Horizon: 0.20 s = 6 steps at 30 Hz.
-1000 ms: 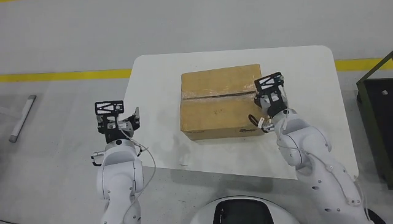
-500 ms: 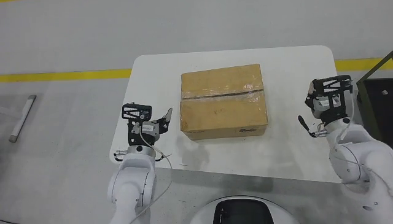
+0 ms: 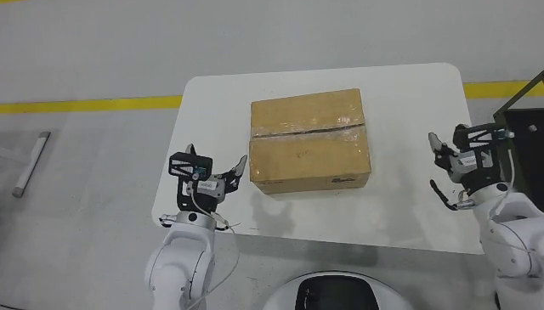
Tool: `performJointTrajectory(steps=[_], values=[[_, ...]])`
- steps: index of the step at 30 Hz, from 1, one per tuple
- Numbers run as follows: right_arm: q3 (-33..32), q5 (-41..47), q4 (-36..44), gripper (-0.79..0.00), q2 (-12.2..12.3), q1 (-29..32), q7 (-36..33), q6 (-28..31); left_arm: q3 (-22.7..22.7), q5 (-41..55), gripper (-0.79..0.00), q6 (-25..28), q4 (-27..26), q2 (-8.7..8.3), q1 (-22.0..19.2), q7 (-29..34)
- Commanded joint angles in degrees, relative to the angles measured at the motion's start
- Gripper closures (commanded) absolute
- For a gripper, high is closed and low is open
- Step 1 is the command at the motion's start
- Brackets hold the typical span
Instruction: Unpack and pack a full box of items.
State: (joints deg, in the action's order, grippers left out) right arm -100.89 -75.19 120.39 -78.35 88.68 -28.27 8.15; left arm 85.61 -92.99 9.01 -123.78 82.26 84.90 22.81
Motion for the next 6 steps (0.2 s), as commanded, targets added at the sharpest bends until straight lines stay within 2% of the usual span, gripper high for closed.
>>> performJointTrajectory(steps=[1, 6], values=[[0.00, 0.00, 0.00, -0.484, 0.00, 0.00, 0.00, 0.00, 0.00, 0.00, -0.784, 0.00, 0.00, 0.00, 0.00, 0.00], [0.00, 0.00, 0.00, -0.690, 0.00, 0.00, 0.00, 0.00, 0.00, 0.00, -0.784, 0.00, 0.00, 0.00, 0.00, 0.00]])
